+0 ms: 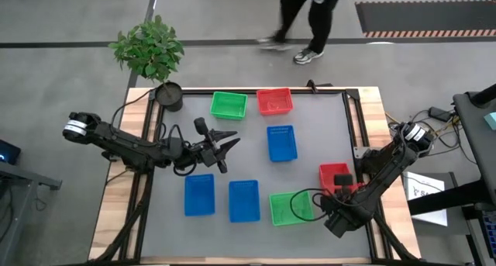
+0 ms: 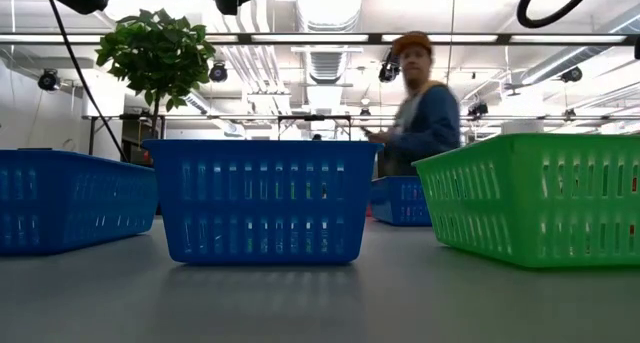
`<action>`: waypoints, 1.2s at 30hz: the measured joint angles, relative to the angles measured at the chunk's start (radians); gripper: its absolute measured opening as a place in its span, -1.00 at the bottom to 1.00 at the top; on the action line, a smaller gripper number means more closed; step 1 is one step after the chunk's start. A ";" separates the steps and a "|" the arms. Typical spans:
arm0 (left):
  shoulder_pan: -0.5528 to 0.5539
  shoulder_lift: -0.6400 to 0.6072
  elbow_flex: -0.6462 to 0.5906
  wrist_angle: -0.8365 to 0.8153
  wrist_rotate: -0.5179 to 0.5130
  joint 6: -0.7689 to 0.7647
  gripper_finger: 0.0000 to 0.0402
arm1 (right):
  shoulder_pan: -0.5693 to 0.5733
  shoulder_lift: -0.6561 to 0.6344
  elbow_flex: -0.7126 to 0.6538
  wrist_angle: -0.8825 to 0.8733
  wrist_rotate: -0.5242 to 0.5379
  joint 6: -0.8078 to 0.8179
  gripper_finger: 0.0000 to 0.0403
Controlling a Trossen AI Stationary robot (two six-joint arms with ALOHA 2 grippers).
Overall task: Stack baskets by color
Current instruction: Stack the middle red bin on the bottom red bin, then stack the bottom right blue bin on the bottom left blue bin
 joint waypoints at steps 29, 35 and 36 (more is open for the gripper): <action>-0.053 0.082 0.007 -0.163 0.158 -0.606 -0.54 | -0.001 -0.221 -0.199 0.601 0.730 -0.246 -0.78; -0.094 0.151 0.030 -0.161 0.159 -0.742 -0.54 | -0.007 -0.350 -0.360 0.913 0.893 -0.522 -0.87; -0.095 0.166 0.039 -0.163 0.159 -0.760 -0.54 | -0.016 -0.374 -0.386 0.982 0.898 -0.591 -0.87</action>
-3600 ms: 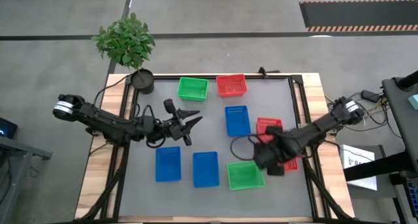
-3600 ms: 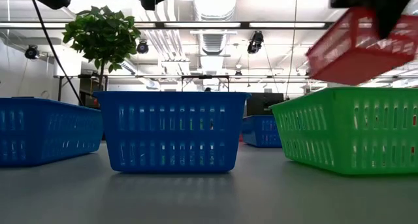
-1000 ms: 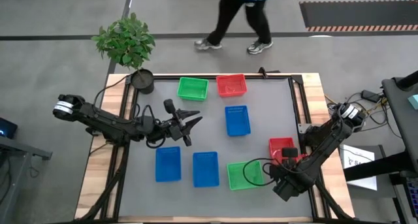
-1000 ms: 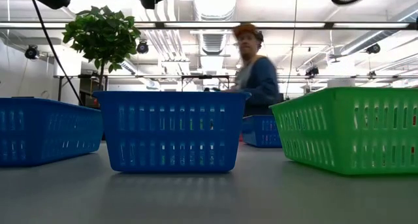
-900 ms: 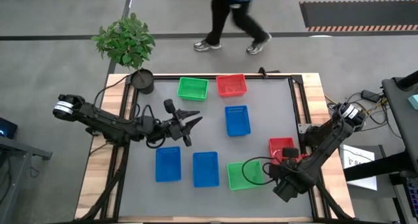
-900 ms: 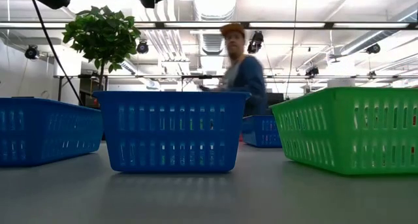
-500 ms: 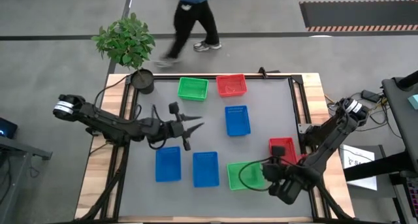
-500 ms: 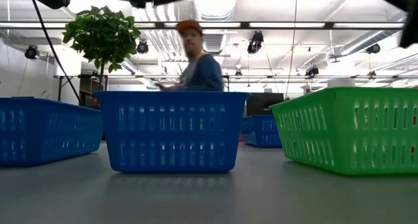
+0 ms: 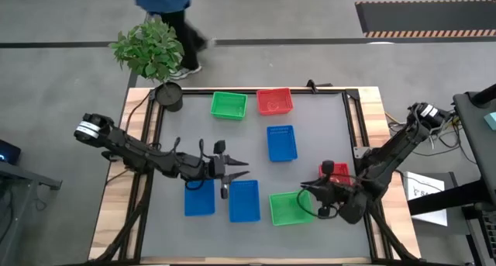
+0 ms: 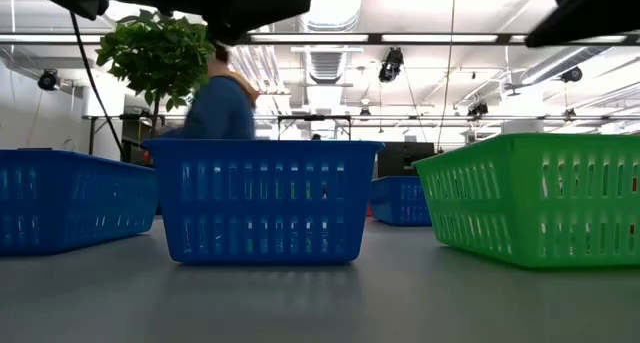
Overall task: Stack baskets by color
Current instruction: Stack the bottom right blue bin on the bottom left blue bin
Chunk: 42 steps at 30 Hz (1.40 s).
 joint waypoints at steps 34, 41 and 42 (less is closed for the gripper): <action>-0.222 0.472 0.916 -1.391 0.286 -0.596 -0.54 | -0.208 -0.385 -0.212 0.725 -0.371 -0.899 -0.86; -0.222 0.583 0.997 -1.450 0.289 -0.631 -0.54 | -0.208 -0.424 -0.213 0.702 -0.382 -0.947 -0.86; -0.222 0.591 0.998 -1.453 0.289 -0.632 -0.54 | -0.208 -0.426 -0.213 0.705 -0.382 -0.948 -0.86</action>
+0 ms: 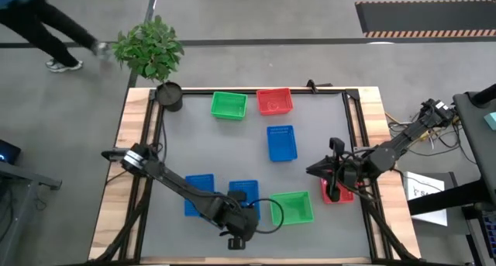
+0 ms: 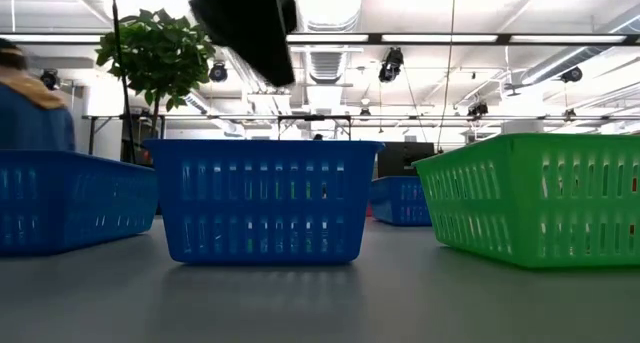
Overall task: Stack baskets by color
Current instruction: Stack the bottom right blue bin on the bottom left blue bin
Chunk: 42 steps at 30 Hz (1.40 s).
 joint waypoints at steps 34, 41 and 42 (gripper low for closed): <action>0.021 0.030 -0.169 0.210 -0.061 0.031 -0.82 | 0.000 -0.015 0.002 -0.016 0.004 -0.082 -0.86; 0.022 0.025 -0.157 0.184 -0.071 0.066 -0.99 | 0.000 -0.014 0.002 -0.021 0.008 -0.082 -0.86; 0.022 0.021 -0.150 0.164 -0.084 0.067 -0.99 | 0.000 -0.014 0.002 -0.021 0.008 -0.082 -0.86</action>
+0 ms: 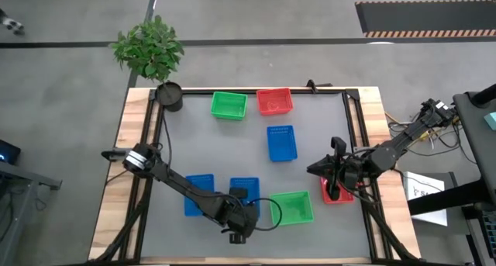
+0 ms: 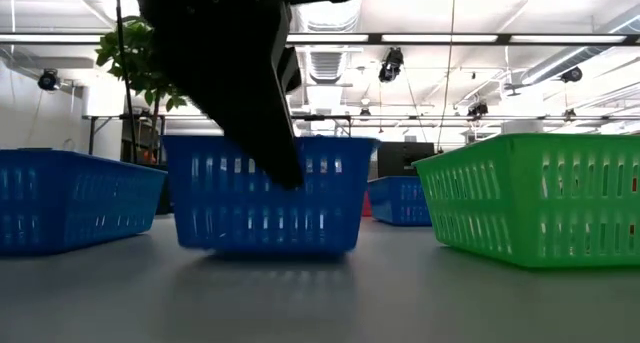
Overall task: Stack baskets by color
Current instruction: Stack the bottom right blue bin on the bottom left blue bin
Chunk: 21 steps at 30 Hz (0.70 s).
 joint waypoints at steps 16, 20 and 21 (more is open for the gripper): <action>-0.071 -0.016 0.270 -0.461 -0.193 0.015 -1.00 | 0.000 0.000 0.000 -0.001 0.000 0.010 -0.86; -0.107 -0.016 0.360 -0.620 -0.240 -0.020 -1.00 | 0.000 0.000 0.000 -0.002 0.000 0.012 -0.86; -0.115 -0.016 0.380 -0.660 -0.242 -0.037 -1.00 | 0.000 0.000 0.000 -0.002 0.000 0.012 -0.86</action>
